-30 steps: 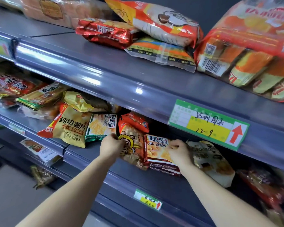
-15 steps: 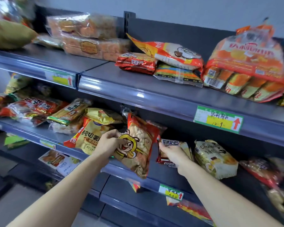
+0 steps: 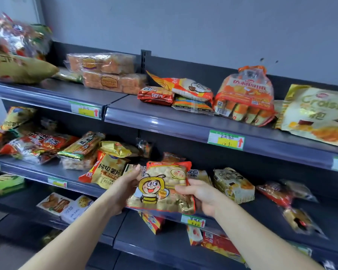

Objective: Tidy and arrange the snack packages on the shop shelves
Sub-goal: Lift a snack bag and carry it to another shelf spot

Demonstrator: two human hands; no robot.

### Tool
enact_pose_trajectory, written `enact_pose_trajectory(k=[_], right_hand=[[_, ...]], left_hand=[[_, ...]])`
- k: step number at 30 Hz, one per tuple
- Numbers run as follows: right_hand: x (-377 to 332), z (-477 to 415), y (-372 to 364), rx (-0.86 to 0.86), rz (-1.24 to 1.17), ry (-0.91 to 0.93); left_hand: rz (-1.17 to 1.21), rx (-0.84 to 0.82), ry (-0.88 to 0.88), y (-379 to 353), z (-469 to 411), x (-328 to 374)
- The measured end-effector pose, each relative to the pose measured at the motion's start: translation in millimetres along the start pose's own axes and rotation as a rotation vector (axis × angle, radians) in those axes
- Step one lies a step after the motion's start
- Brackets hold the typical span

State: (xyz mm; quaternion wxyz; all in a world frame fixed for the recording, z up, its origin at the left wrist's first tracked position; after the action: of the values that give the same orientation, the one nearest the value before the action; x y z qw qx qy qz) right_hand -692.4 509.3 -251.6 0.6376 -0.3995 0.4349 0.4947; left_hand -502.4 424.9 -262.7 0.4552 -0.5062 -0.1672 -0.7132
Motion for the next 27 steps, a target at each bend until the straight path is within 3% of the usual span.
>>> enact_pose_trajectory(k=[7, 12, 20, 27], right_hand=[[-23.1, 92.8, 26.7, -0.186, 0.116, 0.110], [-43.6, 164.1, 69.4, -0.122, 0.125, 0.245], [-78.5, 259.1, 147.8, 0.110, 0.113, 0.486], [-106.8, 311.2, 217.2, 0.332, 0.076, 0.632]], left_hand=[[-0.036, -0.138, 0.047, -51.5, 33.0, -15.9], [-0.061, -0.351, 0.021, -126.7, 64.8, -22.6], [-0.121, -0.525, -0.163, -268.5, 115.2, 2.1], [-0.106, -0.336, -0.293, -358.4, 130.4, 40.8]])
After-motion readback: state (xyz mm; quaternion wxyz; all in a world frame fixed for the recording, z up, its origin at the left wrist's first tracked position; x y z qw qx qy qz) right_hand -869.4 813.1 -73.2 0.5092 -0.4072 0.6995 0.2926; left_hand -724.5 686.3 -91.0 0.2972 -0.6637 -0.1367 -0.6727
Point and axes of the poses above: each hand's wrist, its own z-axis away from the middle knuckle, its own y-axis out of the back of the hand, x = y × z, the point moved 6 cm from there along -z, towards the middle knuckle, and after that the axes turned 8 degrees about y, right-handed, at the moved point
